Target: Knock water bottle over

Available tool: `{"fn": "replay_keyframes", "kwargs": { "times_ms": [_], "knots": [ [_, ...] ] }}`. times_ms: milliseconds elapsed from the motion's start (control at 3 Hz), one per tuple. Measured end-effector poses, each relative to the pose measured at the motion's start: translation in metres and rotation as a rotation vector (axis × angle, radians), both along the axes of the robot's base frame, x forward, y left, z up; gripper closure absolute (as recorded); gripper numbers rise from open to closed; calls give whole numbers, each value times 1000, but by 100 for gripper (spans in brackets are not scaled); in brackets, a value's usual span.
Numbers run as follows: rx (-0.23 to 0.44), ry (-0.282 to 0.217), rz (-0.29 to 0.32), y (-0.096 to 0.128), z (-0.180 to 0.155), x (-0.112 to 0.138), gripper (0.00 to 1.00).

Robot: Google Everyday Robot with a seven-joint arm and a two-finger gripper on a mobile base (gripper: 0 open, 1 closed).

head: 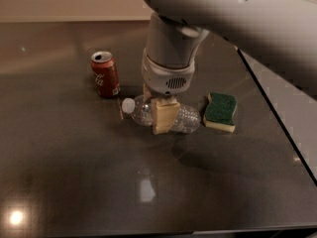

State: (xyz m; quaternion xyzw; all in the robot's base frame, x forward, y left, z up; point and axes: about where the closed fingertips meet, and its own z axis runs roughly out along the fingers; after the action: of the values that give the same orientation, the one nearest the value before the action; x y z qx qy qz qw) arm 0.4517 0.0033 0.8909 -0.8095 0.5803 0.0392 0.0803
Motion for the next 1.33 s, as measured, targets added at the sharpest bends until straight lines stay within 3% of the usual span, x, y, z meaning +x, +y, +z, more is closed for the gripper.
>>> {"fn": "replay_keyframes", "kwargs": {
  "times_ms": [333,1333],
  "knots": [
    [-70,-14,26,2,-16,-2,84],
    [-182,-37,94,-2,-42,-12,15]
  ]
}}
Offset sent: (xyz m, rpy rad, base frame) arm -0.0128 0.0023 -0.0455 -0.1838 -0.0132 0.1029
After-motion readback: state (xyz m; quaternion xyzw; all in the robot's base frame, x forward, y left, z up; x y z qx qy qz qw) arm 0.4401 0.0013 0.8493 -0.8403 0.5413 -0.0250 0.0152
